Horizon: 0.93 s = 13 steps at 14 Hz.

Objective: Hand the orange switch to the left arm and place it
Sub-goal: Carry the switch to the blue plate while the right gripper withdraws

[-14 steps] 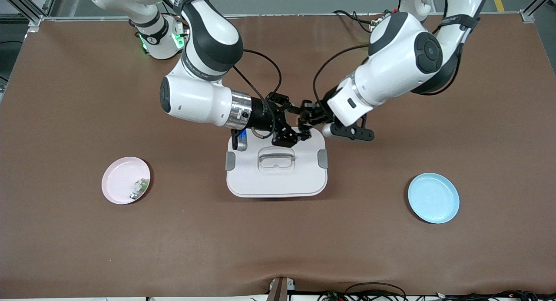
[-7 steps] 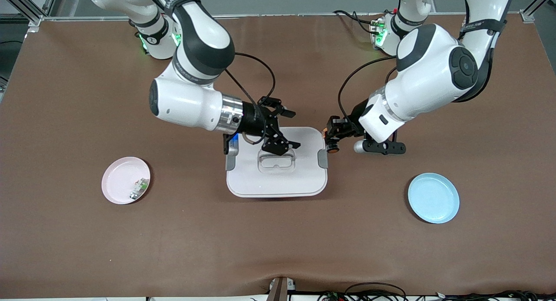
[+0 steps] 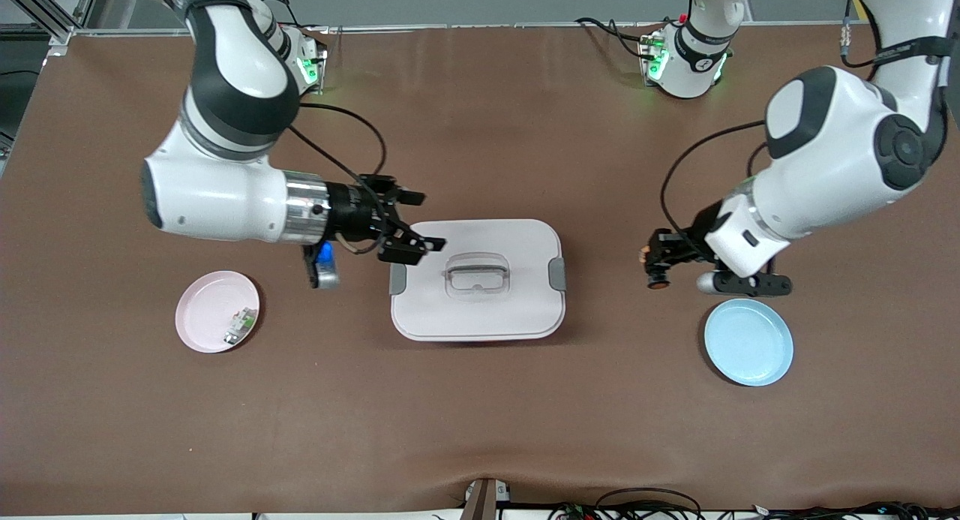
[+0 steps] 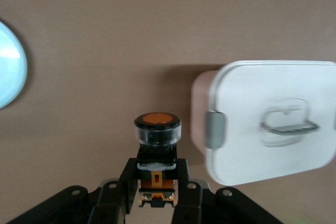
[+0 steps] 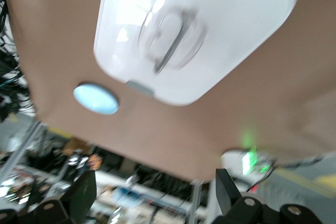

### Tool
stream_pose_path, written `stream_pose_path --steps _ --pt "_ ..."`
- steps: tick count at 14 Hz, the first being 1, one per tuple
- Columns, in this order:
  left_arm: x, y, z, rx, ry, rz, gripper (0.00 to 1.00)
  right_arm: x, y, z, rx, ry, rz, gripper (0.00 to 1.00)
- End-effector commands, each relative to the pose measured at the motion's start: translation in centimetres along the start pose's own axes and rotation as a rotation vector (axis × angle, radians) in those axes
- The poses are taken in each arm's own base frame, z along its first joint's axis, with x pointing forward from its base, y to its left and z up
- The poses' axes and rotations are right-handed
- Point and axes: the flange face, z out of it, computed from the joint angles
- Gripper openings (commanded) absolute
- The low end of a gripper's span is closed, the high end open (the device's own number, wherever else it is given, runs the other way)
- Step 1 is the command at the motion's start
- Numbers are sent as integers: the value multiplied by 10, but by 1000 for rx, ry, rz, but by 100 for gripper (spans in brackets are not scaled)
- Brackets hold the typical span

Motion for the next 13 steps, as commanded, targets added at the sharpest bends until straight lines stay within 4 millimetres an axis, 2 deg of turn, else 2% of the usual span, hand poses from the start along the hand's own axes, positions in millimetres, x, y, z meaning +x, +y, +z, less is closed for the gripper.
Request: stream_pose_path --steps 1,4,7,9,13 --pt "11 -37 4 28 -16 61 0 -10 46 -7 -96 103 -185 100" --pt "33 -94 23 123 -35 152 0 -3 88 -26 -230 248 -382 100" --pt "49 -123 38 161 -44 214 0 5 114 -47 -344 363 -517 100" --pt "57 -151 57 158 -70 280 0 22 128 -71 -382 400 -606 100" --pt "75 -203 82 196 -44 495 0 64 147 -118 -463 447 -721 100"
